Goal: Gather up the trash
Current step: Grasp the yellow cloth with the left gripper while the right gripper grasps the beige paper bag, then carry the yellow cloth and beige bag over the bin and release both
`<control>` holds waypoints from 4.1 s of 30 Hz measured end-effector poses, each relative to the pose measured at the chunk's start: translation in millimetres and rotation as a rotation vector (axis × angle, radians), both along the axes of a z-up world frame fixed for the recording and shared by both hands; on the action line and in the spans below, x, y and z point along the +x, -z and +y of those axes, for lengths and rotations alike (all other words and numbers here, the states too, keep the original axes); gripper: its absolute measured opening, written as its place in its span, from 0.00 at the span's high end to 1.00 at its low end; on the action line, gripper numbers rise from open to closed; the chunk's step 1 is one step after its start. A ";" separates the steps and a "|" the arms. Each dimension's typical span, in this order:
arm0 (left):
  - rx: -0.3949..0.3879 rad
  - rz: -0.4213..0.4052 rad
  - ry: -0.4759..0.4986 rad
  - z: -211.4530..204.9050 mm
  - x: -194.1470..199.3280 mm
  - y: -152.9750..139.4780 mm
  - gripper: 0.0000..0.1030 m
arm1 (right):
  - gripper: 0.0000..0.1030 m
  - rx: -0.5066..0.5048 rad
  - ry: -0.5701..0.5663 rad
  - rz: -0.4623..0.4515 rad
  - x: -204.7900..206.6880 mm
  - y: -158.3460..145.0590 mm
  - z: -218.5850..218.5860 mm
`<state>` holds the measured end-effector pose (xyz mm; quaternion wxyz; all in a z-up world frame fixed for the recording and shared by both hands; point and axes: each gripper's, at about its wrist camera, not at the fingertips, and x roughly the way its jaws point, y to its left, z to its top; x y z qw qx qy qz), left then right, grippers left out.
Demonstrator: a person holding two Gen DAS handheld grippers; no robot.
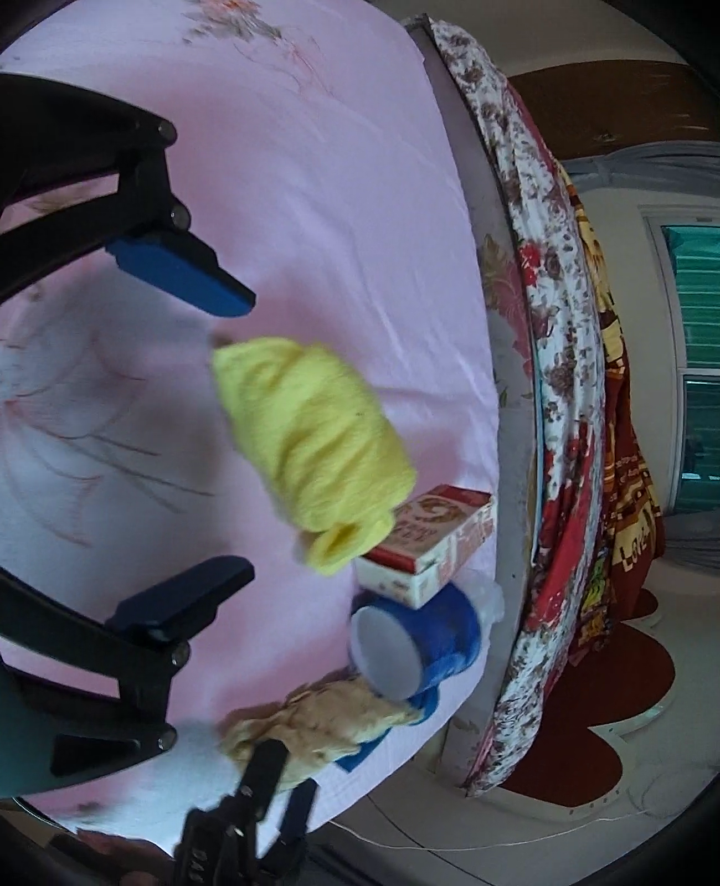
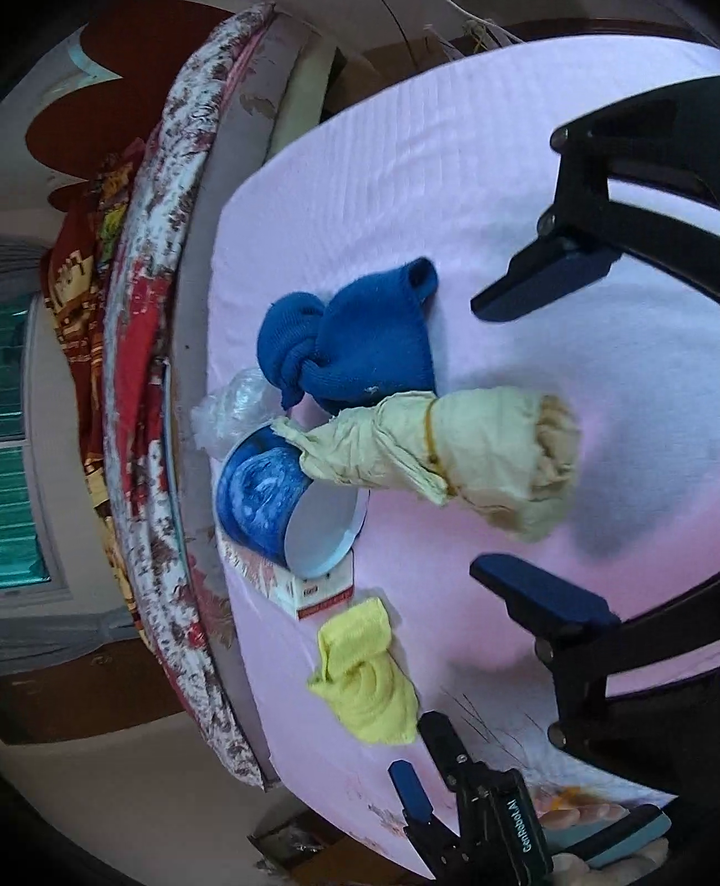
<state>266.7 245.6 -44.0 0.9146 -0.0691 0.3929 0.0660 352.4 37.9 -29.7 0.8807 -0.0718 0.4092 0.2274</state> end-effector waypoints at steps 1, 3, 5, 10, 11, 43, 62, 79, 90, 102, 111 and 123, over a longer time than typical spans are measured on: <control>-0.009 0.004 0.001 1.7 4.5 0.7 0.14 | 0.26 0.002 0.001 0.014 4.9 2.8 2.6; -0.025 0.012 0.002 4.3 13.8 1.9 0.15 | 0.35 -0.002 -0.001 0.039 14.1 7.4 8.7; -0.026 0.011 0.006 5.4 22.7 2.1 0.16 | 0.41 0.000 -0.003 0.050 19.5 9.1 12.3; -0.029 0.058 0.033 4.3 45.5 10.2 0.23 | 0.54 -0.006 -0.005 0.057 28.0 11.5 18.7; -0.025 0.065 0.041 3.0 47.2 11.9 0.24 | 0.58 -0.006 -0.004 0.060 29.1 12.9 19.2; 0.040 -0.102 0.223 -94.7 -59.1 -51.0 0.60 | 0.73 0.100 0.002 -0.092 -78.8 -49.7 -56.4; 0.057 -0.168 0.381 -194.4 -101.7 -73.1 0.60 | 0.73 0.125 0.101 -0.191 -157.0 -89.8 -170.2; 0.073 -0.171 0.552 -286.0 -115.2 -74.8 0.60 | 0.73 0.130 0.279 -0.194 -202.6 -77.7 -290.9; 0.071 -0.146 0.658 -340.8 -122.4 -64.2 0.60 | 0.73 0.144 0.399 -0.176 -225.5 -65.8 -352.4; 0.059 -0.101 0.769 -396.8 -125.5 -47.2 0.60 | 0.73 0.136 0.487 -0.134 -251.3 -43.3 -400.4; 0.059 -0.051 0.847 -431.2 -133.9 -25.7 0.60 | 0.73 0.100 0.537 -0.080 -265.6 -19.1 -430.8; 0.051 0.076 0.914 -458.9 -131.0 16.6 0.60 | 0.73 0.056 0.563 0.038 -274.8 32.4 -461.2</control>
